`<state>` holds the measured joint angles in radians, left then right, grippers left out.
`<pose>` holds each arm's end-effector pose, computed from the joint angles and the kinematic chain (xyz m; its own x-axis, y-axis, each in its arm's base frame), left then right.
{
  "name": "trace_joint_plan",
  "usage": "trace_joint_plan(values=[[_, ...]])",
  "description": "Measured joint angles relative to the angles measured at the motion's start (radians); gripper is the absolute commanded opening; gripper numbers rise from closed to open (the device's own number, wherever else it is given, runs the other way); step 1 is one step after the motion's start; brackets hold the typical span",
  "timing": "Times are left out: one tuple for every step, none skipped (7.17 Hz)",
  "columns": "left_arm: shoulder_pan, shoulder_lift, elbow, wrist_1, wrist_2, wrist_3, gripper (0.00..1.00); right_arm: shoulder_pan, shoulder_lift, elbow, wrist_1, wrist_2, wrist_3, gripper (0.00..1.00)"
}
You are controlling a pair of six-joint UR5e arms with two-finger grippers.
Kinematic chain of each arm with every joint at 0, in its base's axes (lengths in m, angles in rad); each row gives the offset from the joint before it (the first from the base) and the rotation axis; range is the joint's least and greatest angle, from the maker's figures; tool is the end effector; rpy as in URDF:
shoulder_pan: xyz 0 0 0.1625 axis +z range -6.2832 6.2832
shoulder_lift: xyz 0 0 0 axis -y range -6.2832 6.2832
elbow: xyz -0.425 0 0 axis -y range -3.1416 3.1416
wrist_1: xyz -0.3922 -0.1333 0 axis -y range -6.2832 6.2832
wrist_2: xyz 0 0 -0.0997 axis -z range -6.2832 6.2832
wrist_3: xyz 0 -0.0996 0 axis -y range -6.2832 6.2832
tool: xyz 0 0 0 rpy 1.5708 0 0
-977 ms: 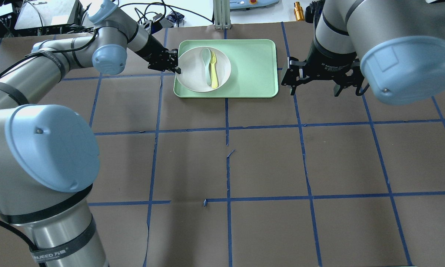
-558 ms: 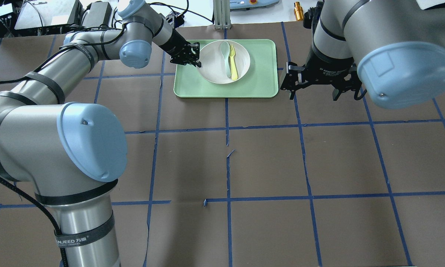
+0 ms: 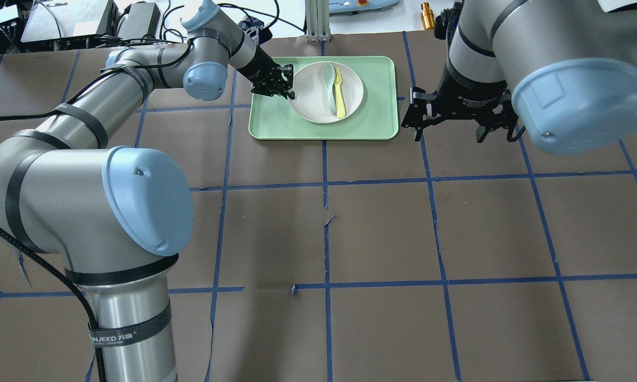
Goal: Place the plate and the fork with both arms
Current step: 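Lower the plate onto the tray and open the left gripper, then withdraw the left gripper back toward the robot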
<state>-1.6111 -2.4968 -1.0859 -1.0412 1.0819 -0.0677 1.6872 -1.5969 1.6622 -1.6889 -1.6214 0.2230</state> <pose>-0.2122 -0.7935 0.1717 -0.8812 0.0095 0.4727 -0.0195 0.9982 -0.0565 0.1837 -0.4669 0.4677 -0.9934 0.1088 0.0376 0.1063 0.9924 -0.0626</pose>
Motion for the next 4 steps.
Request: trace_joint_plan(values=[[0.001,0.026,-0.02,0.006,0.002,0.015,1.0,-0.001,0.0,-0.001,0.0,0.0,0.0,1.0],[0.008,0.074,-0.061,0.01,0.019,0.028,1.0,-0.001,0.0,-0.002,0.0,-0.001,0.0,1.0],[0.026,0.146,-0.127,0.008,0.064,0.035,1.0,-0.001,0.0,-0.002,0.0,-0.001,0.0,1.0],[0.047,0.233,-0.205,-0.004,0.124,0.039,1.0,-0.001,0.0,-0.002,0.0,-0.001,0.0,1.0]])
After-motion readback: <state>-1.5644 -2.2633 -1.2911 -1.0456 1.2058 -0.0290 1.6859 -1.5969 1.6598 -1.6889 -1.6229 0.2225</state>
